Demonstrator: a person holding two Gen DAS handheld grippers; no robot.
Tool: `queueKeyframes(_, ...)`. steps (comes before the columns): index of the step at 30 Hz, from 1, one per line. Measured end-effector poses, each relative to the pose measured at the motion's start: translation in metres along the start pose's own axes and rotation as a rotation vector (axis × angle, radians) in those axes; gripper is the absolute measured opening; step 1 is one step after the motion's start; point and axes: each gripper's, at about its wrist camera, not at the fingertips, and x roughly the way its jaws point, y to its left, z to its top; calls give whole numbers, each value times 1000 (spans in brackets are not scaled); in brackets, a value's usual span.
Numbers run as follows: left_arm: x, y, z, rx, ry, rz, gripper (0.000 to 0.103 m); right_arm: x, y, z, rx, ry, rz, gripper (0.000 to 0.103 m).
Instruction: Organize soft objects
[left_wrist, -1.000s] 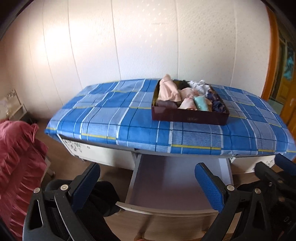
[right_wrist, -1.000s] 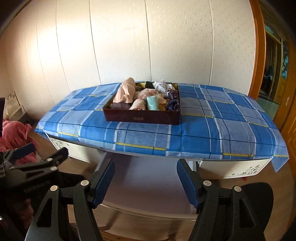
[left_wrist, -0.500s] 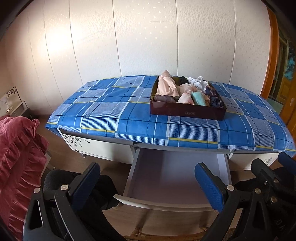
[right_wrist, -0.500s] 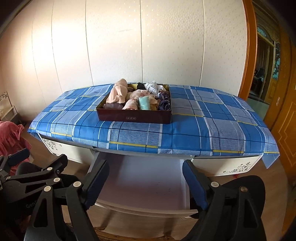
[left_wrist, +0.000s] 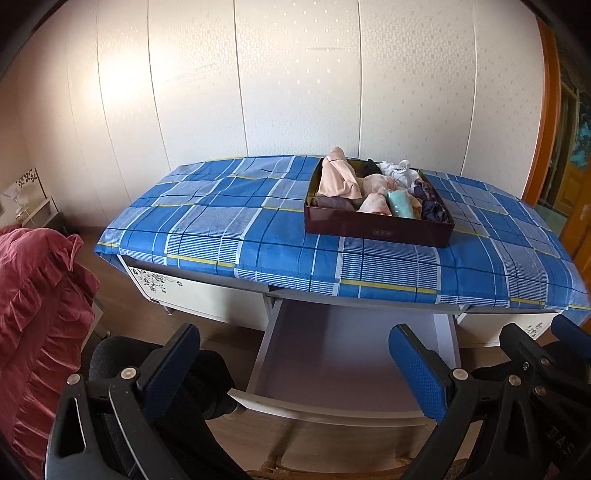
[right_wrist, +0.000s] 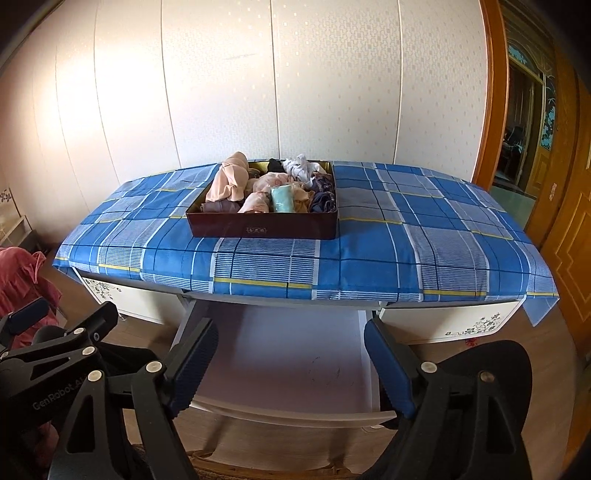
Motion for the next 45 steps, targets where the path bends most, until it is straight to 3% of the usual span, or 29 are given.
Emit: queueKeyframes(45,-5,-10,-2,13,-17,-17,103,10,-6,-3,33,49,-13,83)
